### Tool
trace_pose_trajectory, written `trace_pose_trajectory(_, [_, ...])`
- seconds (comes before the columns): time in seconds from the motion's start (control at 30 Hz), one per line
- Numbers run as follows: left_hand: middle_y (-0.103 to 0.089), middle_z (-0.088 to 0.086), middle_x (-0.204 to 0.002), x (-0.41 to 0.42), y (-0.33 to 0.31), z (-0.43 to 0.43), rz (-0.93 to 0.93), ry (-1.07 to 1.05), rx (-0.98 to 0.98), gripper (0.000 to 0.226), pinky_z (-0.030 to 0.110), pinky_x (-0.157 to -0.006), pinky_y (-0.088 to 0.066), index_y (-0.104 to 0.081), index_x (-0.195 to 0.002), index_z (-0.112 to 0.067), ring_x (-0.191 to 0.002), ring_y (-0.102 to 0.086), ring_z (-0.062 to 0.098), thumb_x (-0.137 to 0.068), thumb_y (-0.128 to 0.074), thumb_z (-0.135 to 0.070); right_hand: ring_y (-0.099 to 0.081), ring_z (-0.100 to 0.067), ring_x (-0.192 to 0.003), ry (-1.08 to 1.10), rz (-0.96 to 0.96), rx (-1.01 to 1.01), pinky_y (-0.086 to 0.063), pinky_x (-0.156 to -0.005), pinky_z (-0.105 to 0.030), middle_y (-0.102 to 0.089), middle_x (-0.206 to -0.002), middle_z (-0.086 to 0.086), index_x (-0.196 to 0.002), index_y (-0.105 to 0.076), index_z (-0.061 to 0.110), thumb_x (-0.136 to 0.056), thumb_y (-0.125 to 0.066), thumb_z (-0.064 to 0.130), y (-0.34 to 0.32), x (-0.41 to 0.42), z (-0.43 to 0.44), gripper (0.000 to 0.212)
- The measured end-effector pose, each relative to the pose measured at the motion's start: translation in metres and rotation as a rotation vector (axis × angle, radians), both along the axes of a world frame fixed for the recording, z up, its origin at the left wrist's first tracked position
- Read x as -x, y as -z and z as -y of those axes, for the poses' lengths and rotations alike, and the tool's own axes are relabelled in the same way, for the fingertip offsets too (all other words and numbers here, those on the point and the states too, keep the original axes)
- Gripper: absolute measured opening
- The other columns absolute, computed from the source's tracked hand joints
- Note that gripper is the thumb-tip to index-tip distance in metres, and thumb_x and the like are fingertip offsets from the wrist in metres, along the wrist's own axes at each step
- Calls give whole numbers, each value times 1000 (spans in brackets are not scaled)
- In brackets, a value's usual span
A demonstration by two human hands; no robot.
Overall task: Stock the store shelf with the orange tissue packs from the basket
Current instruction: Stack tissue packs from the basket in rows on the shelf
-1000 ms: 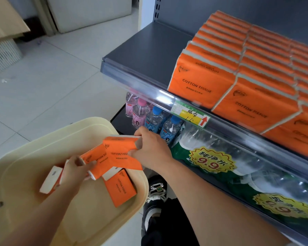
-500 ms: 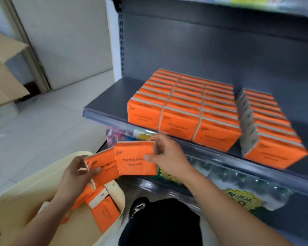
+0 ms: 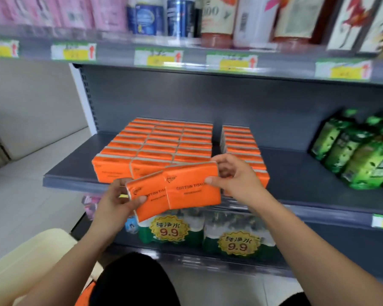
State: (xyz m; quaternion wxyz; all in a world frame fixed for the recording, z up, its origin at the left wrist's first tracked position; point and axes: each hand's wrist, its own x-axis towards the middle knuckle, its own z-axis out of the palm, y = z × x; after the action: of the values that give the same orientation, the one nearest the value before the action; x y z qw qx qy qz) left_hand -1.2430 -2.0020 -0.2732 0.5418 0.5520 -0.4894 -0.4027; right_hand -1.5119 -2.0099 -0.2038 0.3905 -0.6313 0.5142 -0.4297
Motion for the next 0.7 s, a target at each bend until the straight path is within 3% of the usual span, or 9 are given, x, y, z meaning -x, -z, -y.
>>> trace_pose_trajectory(0.1, [-63,9,-99,30,-18,14,24,43,39,38,47,-74,-55,-53,-95,-30,-90,-63,31,-80,-72,-1,-57,-10,-78,76,66,43,-47,-68,-17,-66,-84,3,-96,-60,24,-74,-79,4,-13,37,2,35])
trace_pose_trajectory(0.3, [-63,9,-100,82,-46,43,27,57,105,33,41,-66,-55,-51,-92,-33,-88,-64,30,-83,-71,-8,-62,-11,-78,255,166,140,-53,-64,-22,-67,-81,5,-92,-60,23,-77,-76,2,-36,99,16,31])
trace_pose_trajectory(0.47, [-62,14,-106,123,-58,64,19,71,147,32,30,-56,-50,-50,-90,-30,-89,-64,29,-83,-71,-7,-63,-20,-86,454,219,224,-56,-76,-39,-66,-88,-1,-91,-57,26,-78,-77,5,-35,153,45,32])
trace_pose_trajectory(0.57, [-63,13,-104,147,-61,73,9,91,166,33,23,-51,-50,-50,-91,-31,-87,-64,25,-83,-70,-5,-62,-15,-82,569,212,248,-55,-75,-38,-65,-96,-7,-90,-56,28,-76,-79,6,-23,181,68,35])
trace_pose_trajectory(0.7, [-65,4,-97,170,-59,91,23,137,152,33,38,-67,-54,-52,-92,-30,-89,-65,24,-81,-71,-4,-61,-11,-80,675,172,221,-54,-75,-32,-63,-100,-4,-91,-56,27,-75,-79,7,1,210,102,35])
